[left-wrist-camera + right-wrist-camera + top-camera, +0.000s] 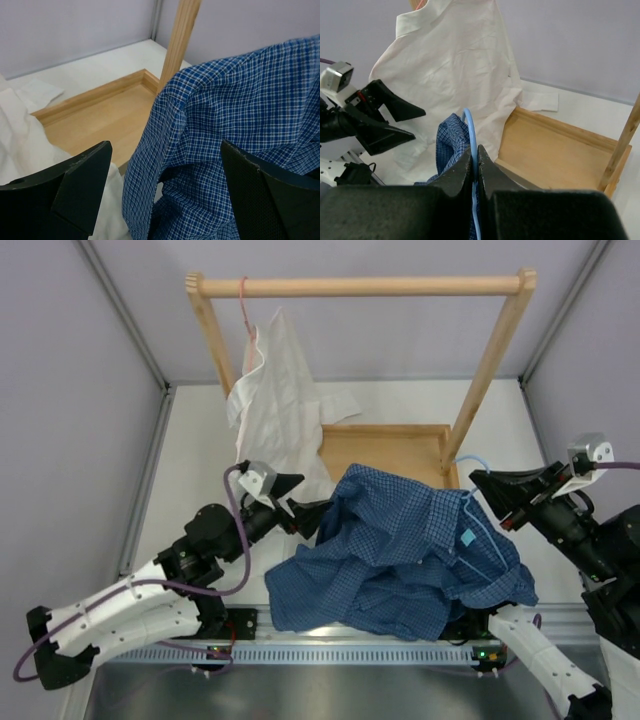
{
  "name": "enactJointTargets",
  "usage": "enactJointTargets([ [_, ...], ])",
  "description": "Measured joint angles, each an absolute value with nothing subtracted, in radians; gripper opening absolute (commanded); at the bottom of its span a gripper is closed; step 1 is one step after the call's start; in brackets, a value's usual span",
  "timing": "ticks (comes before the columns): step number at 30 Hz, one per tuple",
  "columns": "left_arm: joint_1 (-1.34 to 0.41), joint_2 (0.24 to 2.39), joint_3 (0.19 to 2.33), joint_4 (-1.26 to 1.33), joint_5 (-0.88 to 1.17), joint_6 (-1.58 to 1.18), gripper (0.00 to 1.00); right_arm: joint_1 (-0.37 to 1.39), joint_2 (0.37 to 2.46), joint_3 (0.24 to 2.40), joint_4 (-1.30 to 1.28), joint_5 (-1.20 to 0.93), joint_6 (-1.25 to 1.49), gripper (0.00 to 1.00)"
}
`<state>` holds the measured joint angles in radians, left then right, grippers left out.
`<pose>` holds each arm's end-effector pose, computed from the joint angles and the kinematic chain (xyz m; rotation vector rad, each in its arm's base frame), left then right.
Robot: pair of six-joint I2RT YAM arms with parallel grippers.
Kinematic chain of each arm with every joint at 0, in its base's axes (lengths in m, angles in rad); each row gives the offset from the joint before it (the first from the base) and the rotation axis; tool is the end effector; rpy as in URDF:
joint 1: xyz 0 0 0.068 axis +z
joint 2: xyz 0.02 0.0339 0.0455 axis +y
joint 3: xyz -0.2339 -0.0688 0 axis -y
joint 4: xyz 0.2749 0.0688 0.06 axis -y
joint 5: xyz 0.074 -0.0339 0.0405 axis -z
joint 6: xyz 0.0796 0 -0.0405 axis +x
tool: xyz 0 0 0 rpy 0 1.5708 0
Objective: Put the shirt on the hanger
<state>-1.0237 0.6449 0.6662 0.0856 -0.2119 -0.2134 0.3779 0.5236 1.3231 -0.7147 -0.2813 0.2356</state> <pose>0.1483 -0.2113 0.3361 0.4319 1.4617 -0.8458 0.0996 0.0633 0.4821 -0.3399 1.4914 0.7010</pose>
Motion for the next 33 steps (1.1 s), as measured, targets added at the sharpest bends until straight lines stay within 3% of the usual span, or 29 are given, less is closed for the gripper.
enactJointTargets([
  [3, -1.024, 0.752, 0.673, 0.119, -0.181, -0.194, 0.92, 0.378, 0.530, 1.326, -0.715, -0.287, 0.236, 0.00],
  [5, -1.024, 0.832, 0.673, 0.133, -0.173, -0.180, 0.85, 0.378, 0.532, 1.336, -0.722, -0.299, 0.236, 0.00],
  [7, -1.024, 0.911, 0.673, 0.142, -0.171, -0.171, 0.55, 0.378, 0.532, 1.349, -0.726, -0.313, 0.235, 0.00],
  [8, -1.024, 0.947, 0.675, 0.144, -0.176, -0.167, 0.17, 0.378, 0.532, 1.356, -0.727, -0.318, 0.235, 0.00],
  [9, -1.024, 0.979, 0.683, 0.146, -0.184, -0.167, 0.00, 0.378, 0.532, 1.364, -0.727, -0.319, 0.235, 0.00],
  [19, -0.995, 1.136, 0.892, 0.088, -0.641, -0.327, 0.00, 0.378, 0.444, 1.368, -0.734, -0.201, 0.203, 0.00],
  [33, -0.918, 1.151, 0.899, -0.014, -0.665, -0.509, 0.00, 0.438, 0.393, 1.369, -0.780, -0.065, 0.184, 0.00],
])
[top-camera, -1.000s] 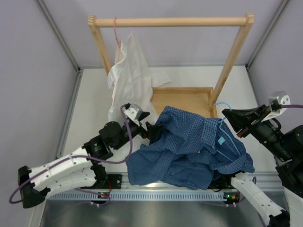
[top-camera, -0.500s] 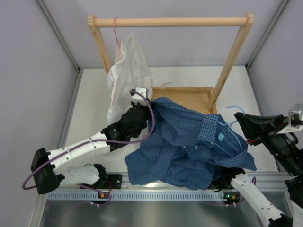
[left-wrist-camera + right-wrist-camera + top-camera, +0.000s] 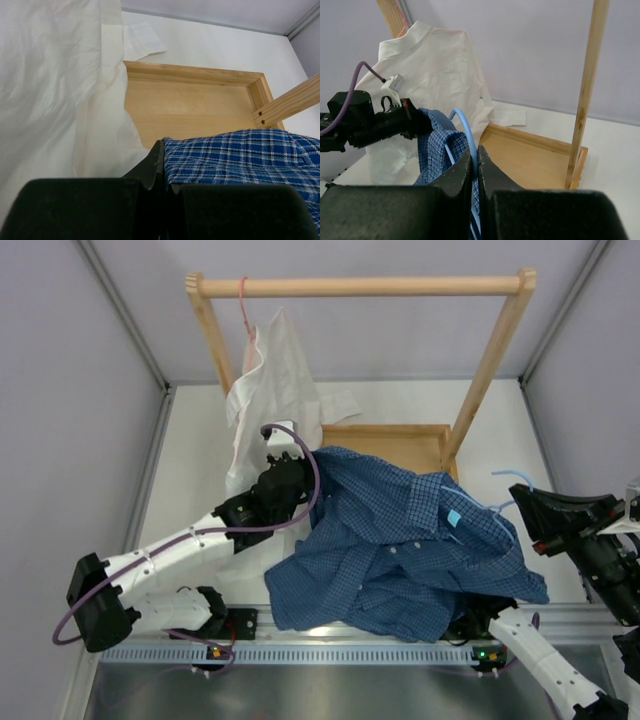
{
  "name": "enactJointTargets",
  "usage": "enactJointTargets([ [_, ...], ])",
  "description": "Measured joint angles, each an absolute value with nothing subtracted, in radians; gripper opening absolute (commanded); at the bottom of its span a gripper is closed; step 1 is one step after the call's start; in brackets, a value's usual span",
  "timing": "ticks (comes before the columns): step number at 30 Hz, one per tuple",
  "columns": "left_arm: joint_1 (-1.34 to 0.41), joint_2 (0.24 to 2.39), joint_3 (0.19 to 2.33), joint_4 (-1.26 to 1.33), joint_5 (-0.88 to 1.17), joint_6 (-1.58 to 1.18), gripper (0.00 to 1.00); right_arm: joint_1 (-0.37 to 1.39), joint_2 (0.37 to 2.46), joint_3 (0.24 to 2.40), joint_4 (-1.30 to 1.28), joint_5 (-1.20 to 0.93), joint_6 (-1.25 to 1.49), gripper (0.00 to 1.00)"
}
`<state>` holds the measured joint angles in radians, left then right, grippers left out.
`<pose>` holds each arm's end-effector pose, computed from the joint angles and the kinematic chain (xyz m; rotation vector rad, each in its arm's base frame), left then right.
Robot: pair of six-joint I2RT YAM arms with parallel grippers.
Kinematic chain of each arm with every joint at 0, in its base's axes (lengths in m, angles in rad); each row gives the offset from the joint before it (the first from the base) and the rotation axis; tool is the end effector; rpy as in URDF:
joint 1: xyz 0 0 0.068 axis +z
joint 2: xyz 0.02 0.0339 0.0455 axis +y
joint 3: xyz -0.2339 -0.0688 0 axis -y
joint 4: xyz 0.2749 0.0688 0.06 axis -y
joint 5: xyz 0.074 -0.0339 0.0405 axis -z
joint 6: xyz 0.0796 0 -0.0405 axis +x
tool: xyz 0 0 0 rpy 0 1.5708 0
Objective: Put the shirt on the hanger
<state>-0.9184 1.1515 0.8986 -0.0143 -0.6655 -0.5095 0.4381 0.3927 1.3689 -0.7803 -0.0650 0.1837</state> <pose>0.2441 -0.2385 0.2804 -0.0960 1.7964 -0.4148 0.0510 0.0296 0.4942 -0.2321 1.3787 0.5638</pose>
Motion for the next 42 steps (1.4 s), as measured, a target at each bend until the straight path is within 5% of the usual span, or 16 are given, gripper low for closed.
enactJointTargets([
  [2, -0.916, 1.157, 0.900, -0.023, -0.650, -0.519, 0.01, 0.444, 0.395, 1.370, -0.781, -0.065, 0.183, 0.00],
  [4, -0.914, 1.157, 0.905, -0.037, -0.620, -0.517, 0.23, 0.445, 0.405, 1.379, -0.785, -0.065, 0.182, 0.00],
  [5, -0.912, 1.157, 0.912, -0.045, -0.598, -0.513, 0.43, 0.445, 0.414, 1.388, -0.785, -0.066, 0.179, 0.00],
  [6, -0.909, 1.156, 0.925, -0.055, -0.556, -0.500, 0.90, 0.445, 0.426, 1.400, -0.784, -0.066, 0.175, 0.00],
  [7, -0.907, 1.154, 0.939, -0.062, -0.520, -0.489, 0.98, 0.445, 0.435, 1.410, -0.783, -0.066, 0.173, 0.00],
  [23, -0.992, 1.118, 1.422, -0.168, 0.537, -0.023, 0.98, 0.449, 0.573, 1.522, -0.783, -0.266, 0.105, 0.00],
  [30, -0.992, 1.369, 1.674, -0.429, 0.738, 0.221, 0.91, 0.450, 0.576, 1.525, -0.802, -0.444, 0.064, 0.00],
  [37, -0.992, 1.456, 1.665, -0.598, 0.834, 0.296, 0.69, 0.450, 0.574, 1.518, -0.810, -0.517, 0.041, 0.00],
  [42, -0.992, 1.456, 1.665, -0.609, 0.889, 0.306, 0.68, 0.450, 0.567, 1.498, -0.801, -0.564, 0.035, 0.00],
])
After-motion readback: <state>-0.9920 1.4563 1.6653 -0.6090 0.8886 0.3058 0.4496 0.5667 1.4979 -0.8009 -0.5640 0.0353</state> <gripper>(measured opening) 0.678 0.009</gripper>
